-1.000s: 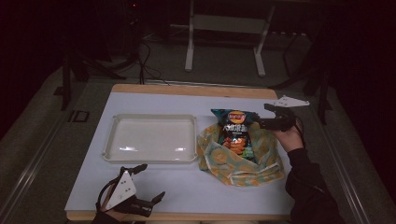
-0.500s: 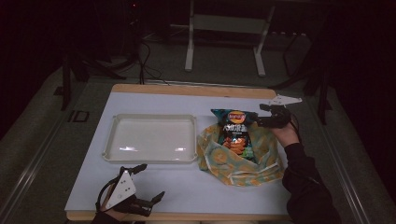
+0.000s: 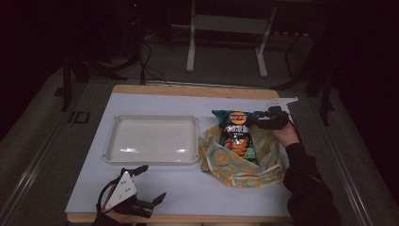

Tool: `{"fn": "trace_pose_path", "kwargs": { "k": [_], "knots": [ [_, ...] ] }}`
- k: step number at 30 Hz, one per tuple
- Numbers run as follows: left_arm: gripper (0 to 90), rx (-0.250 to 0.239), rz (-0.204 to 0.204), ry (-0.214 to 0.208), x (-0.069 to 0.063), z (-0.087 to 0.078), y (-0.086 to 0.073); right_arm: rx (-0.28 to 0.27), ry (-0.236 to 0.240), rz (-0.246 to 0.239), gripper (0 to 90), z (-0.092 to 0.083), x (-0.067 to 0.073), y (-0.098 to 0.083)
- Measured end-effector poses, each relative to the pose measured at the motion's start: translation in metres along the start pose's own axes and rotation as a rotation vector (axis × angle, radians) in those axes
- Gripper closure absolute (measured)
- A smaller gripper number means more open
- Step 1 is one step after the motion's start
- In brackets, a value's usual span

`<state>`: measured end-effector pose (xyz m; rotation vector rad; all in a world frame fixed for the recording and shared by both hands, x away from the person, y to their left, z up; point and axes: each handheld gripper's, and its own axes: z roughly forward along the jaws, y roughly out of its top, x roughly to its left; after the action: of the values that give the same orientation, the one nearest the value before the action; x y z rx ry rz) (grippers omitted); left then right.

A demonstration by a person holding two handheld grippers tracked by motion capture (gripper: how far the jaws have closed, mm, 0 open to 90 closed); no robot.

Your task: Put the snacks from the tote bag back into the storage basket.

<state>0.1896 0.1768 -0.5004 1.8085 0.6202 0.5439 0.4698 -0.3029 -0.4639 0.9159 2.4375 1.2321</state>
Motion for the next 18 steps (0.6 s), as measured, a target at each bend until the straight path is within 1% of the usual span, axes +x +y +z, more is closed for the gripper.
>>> {"fn": "trace_pose_path", "kwargs": {
  "k": [1,3,4,5,6,7,8,10,13,18],
  "knots": [
    [0.1,0.000,0.001,-0.001,0.000,0.000,0.000,0.007,0.000,-0.002,53.4,0.001,0.001,0.001],
    [0.1,0.003,0.005,-0.001,0.000,0.000,0.000,0.024,0.013,-0.009,60.6,0.003,0.002,0.003],
    [0.1,0.004,0.007,-0.001,0.000,0.000,0.000,0.031,0.012,-0.012,61.7,0.004,0.003,0.004],
    [0.1,0.004,0.009,-0.001,0.000,0.000,0.000,0.034,0.013,-0.017,70.9,0.005,0.004,0.005],
    [0.0,0.004,0.009,-0.001,0.000,0.000,0.000,0.037,0.003,-0.022,78.5,0.005,0.006,0.006],
    [0.1,0.005,0.011,-0.001,0.000,0.000,0.000,0.040,0.001,-0.020,87.5,0.004,0.006,0.007],
    [0.1,0.006,0.013,0.000,-0.001,0.000,0.000,0.037,0.006,-0.018,89.0,0.004,0.007,0.008],
    [0.1,0.006,0.017,0.001,-0.001,0.000,0.000,0.048,-0.023,-0.028,89.7,0.004,0.011,0.011],
    [0.1,0.006,0.017,0.000,-0.001,0.000,0.000,0.051,-0.041,-0.034,90.0,0.003,0.015,0.013],
    [0.1,0.005,0.017,0.002,-0.001,0.000,0.000,0.032,-0.045,-0.036,90.0,-0.001,0.020,0.016]
  ]
}}
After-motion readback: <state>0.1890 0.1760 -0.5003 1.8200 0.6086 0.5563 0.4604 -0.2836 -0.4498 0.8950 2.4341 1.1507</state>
